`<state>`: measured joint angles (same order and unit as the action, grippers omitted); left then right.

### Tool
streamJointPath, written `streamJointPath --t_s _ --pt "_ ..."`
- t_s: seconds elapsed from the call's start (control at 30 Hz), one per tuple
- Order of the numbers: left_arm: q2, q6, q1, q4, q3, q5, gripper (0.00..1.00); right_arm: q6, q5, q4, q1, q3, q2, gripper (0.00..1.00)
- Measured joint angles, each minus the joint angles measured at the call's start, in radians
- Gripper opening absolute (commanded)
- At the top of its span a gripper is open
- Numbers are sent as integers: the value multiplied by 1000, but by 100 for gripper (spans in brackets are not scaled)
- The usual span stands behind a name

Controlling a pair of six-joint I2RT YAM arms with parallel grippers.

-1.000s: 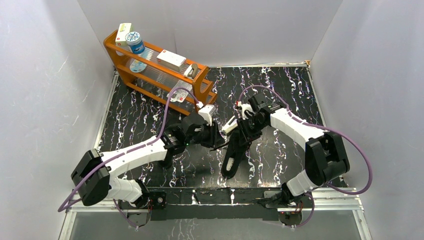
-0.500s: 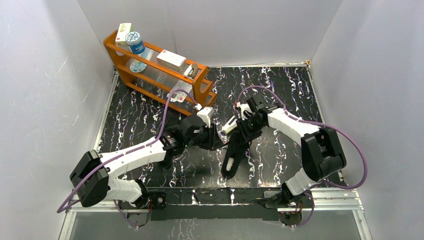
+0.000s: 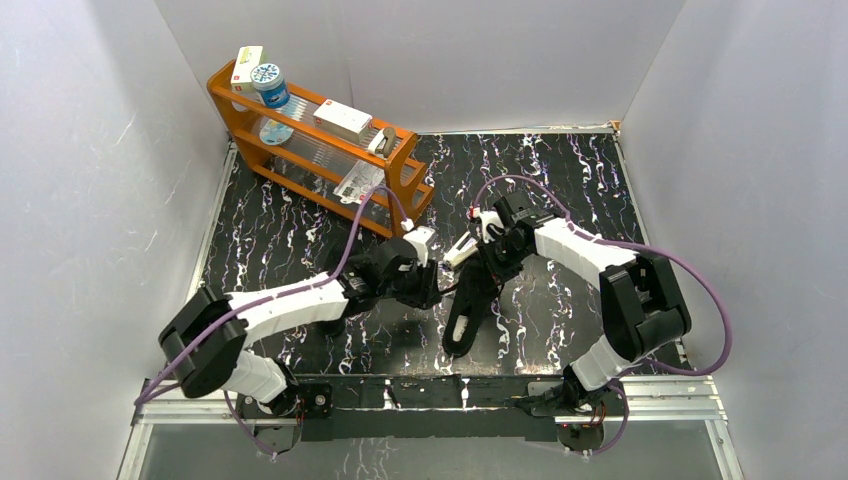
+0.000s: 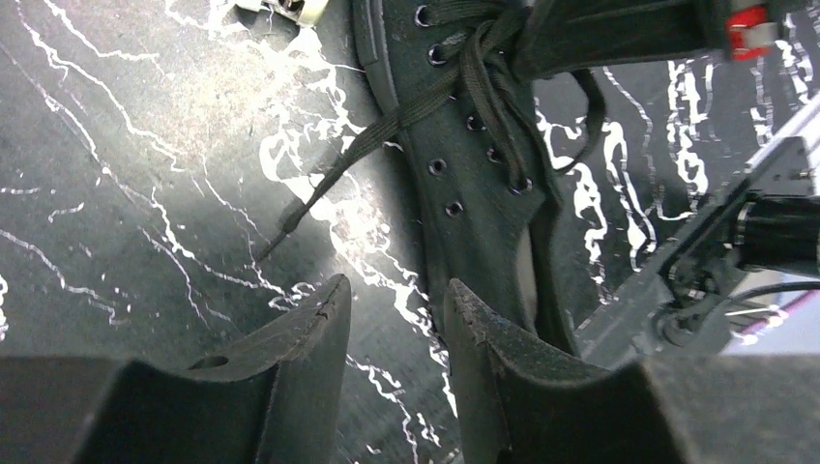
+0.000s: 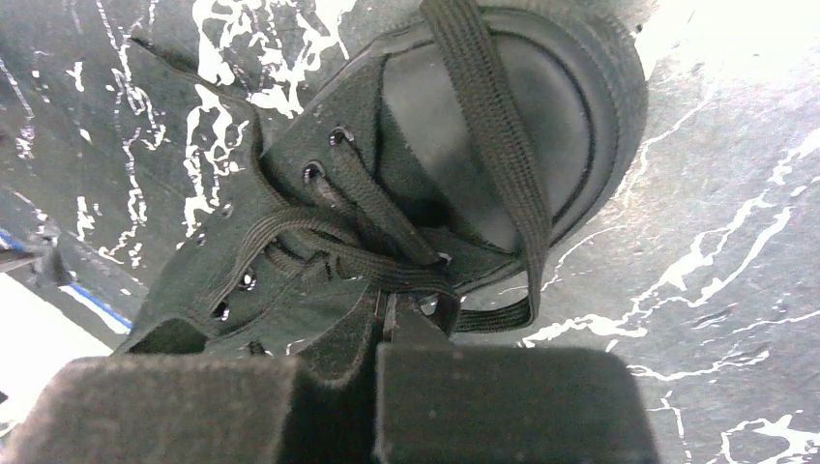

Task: Tie the shoes
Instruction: Tie the shoelace on the shoe.

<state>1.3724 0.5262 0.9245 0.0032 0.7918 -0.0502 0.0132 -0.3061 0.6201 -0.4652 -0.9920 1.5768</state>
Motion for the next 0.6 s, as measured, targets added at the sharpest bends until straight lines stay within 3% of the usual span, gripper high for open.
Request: streamJointPath --t_s 0.37,0.6 --pt "280 -228 -32 149 29 -40 49 -26 -90 45 0 -51 -24 0" --pt "355 -348 -35 251 61 -44 54 -49 -127 56 0 -51 -24 0"
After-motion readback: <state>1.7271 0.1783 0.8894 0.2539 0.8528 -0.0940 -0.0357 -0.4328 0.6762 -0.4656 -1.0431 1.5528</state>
